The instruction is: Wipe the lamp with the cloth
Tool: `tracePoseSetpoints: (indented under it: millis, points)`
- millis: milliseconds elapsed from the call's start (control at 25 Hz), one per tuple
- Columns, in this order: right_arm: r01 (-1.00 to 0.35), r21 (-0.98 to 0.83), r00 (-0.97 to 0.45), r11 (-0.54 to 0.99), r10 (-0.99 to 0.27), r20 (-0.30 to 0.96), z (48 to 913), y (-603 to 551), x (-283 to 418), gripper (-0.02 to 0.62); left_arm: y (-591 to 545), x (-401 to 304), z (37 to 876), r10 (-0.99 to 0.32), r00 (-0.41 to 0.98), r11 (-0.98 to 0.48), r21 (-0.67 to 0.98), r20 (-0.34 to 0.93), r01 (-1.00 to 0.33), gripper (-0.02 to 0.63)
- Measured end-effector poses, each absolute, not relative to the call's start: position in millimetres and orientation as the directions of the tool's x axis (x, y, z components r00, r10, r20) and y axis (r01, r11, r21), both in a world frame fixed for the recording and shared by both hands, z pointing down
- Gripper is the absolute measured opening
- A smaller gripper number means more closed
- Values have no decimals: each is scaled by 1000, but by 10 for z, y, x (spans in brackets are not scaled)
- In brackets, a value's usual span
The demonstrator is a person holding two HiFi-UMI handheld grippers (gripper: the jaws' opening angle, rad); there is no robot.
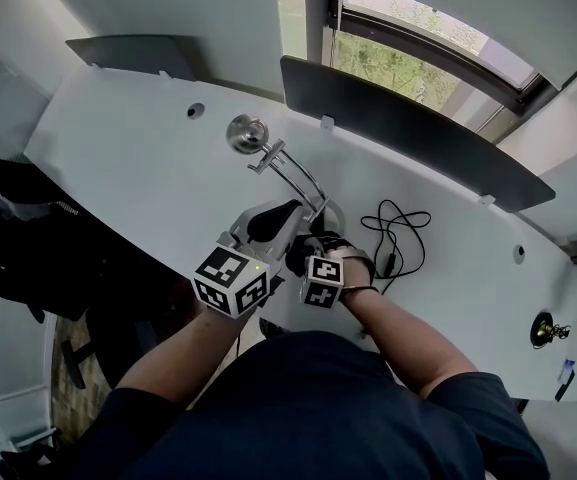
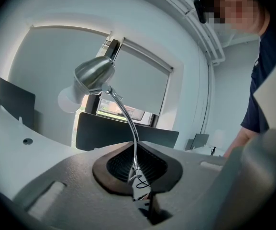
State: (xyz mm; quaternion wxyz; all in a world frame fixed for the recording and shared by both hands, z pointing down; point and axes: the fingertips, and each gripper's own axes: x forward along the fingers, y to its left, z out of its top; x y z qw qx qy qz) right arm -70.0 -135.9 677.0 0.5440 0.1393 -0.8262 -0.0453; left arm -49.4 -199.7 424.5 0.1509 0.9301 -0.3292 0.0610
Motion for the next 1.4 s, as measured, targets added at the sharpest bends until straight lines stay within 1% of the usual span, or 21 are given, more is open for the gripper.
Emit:
tracePoseSetpoints:
  millis: [240, 480, 880, 1040, 1160, 1320, 1400]
  points:
    - [-252, 210, -420, 945, -302, 856, 6511, -1306, -628, 158, -1835, -680, 4219, -594, 778, -735, 255, 203, -628, 23]
    - [-371, 163, -492, 914, -342, 801, 6101, -1217, -577, 158, -1508, -785, 4260, -556, 801, -753, 276, 220, -598, 23]
    - [-485, 99, -596, 869, -411, 690, 5405, -868, -525, 158, -1067, -744, 4260, -483, 848, -793, 302, 217, -529, 8]
    - [-534, 33, -655, 845, -438, 615, 5083, -729, -522, 158, -960, -706, 4280, -462, 860, -805, 306, 217, -509, 8]
    - [-578, -13, -692, 816, -482, 538, 4799, -679, -510, 158, -908, -678, 4253, -449, 869, -815, 302, 210, -494, 8]
    - [-627, -143, -741, 766, -529, 415, 4446, -619, -439, 158, -780, -586, 4173, -405, 894, -851, 279, 193, -445, 8]
    - [-634, -180, -753, 752, -547, 366, 4327, -589, -419, 158, -737, -563, 4132, -389, 903, -867, 260, 182, -426, 8]
